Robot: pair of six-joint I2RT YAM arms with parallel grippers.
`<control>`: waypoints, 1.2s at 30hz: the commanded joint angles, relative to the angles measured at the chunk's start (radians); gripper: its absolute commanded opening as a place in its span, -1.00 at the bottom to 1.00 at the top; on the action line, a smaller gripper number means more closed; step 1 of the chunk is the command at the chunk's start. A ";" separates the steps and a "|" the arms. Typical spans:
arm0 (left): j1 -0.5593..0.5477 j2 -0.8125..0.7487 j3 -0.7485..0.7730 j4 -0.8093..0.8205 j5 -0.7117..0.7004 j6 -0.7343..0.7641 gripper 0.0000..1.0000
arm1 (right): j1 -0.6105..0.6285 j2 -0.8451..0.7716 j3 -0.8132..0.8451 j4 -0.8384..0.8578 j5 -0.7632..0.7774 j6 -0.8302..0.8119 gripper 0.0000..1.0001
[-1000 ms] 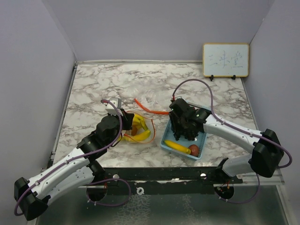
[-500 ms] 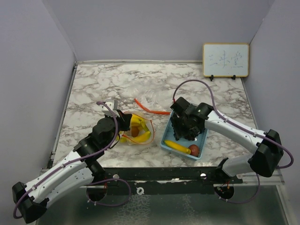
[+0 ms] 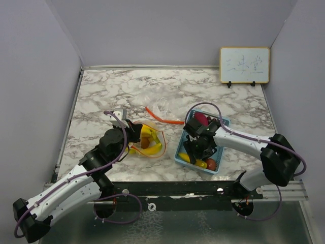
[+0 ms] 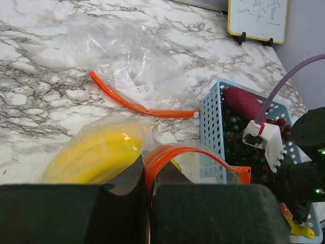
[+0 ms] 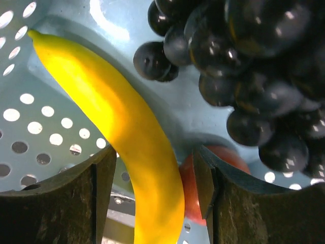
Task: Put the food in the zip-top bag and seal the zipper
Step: Pick up the fake fruit from the bin.
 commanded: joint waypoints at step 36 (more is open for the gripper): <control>-0.002 0.134 0.060 0.121 -0.006 -0.014 -1.00 | 0.123 -0.164 0.267 0.355 -0.336 -0.012 -0.98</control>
